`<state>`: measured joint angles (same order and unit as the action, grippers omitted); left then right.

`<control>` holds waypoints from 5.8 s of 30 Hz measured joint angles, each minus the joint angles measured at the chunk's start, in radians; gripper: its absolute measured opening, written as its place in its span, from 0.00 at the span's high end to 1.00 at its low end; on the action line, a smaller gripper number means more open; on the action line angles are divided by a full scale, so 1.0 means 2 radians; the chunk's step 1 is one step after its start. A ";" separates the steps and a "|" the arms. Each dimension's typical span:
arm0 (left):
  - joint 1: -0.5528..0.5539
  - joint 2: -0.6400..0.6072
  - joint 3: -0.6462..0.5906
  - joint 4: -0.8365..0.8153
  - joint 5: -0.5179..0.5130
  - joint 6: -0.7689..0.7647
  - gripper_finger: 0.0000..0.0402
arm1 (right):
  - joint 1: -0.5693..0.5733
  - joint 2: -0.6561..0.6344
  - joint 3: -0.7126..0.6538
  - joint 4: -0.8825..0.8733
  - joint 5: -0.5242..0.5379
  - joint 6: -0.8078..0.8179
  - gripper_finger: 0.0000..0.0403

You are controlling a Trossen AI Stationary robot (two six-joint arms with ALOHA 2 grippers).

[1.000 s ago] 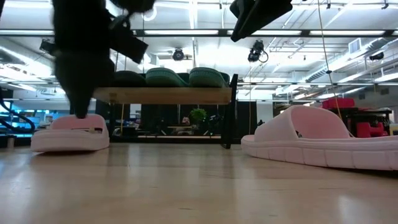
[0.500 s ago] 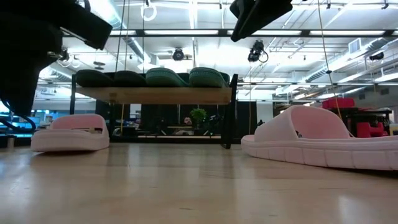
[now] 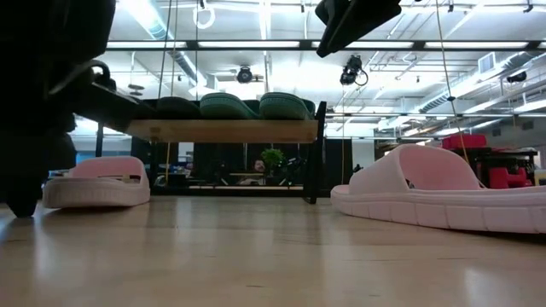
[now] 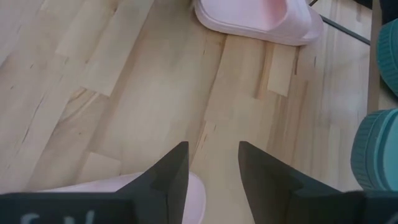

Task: Pick and place slides into the shelf
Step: Move the left pink slipper under the shelf

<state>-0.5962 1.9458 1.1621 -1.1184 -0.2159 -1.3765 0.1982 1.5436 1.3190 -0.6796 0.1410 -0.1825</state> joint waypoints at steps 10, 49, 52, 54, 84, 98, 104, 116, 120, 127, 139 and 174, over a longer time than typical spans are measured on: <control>0.017 0.003 -0.033 -0.076 0.001 0.001 1.00 | 0.000 0.000 0.000 0.003 0.000 0.000 0.64; 0.105 -0.081 -0.033 -0.137 -0.104 0.034 1.00 | 0.003 0.023 -0.022 0.100 -0.087 -0.004 0.65; 0.080 -0.081 0.011 -0.214 -0.105 -0.012 1.00 | 0.005 0.047 -0.057 0.198 -0.067 -0.044 0.65; 0.062 -0.082 0.039 -0.227 -0.105 -0.027 1.00 | 0.005 0.063 -0.075 0.263 -0.040 -0.079 0.65; -0.041 -0.142 0.104 -0.168 -0.181 -0.126 0.97 | -0.049 0.381 0.148 0.403 -0.027 -0.177 0.65; -0.064 -0.142 0.104 -0.158 -0.182 -0.126 0.99 | -0.065 0.427 0.220 0.305 -0.011 -0.199 0.65; -0.064 -0.142 0.104 -0.156 -0.182 -0.126 0.95 | -0.072 0.433 0.221 0.316 -0.036 -0.205 0.68; -0.063 -0.142 0.104 -0.153 -0.182 -0.127 0.98 | -0.060 0.437 0.220 0.338 -0.033 -0.176 0.93; -0.064 -0.142 0.104 -0.153 -0.181 -0.127 0.99 | -0.054 0.437 0.220 0.372 -0.030 -0.175 0.95; -0.063 -0.142 0.104 -0.149 -0.181 -0.127 0.94 | -0.065 0.436 0.220 0.433 -0.005 -0.162 0.95; -0.063 -0.142 0.104 -0.141 -0.182 -0.127 0.99 | -0.119 0.435 0.220 0.453 -0.011 -0.105 0.94; -0.069 -0.122 0.102 -0.157 -0.209 -0.118 0.99 | 0.005 0.337 0.220 0.142 0.002 0.041 0.95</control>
<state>-0.7334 1.7027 1.3670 -1.4334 -0.6334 -1.6123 0.2090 2.2183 1.7584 -0.3954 0.1454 -0.1002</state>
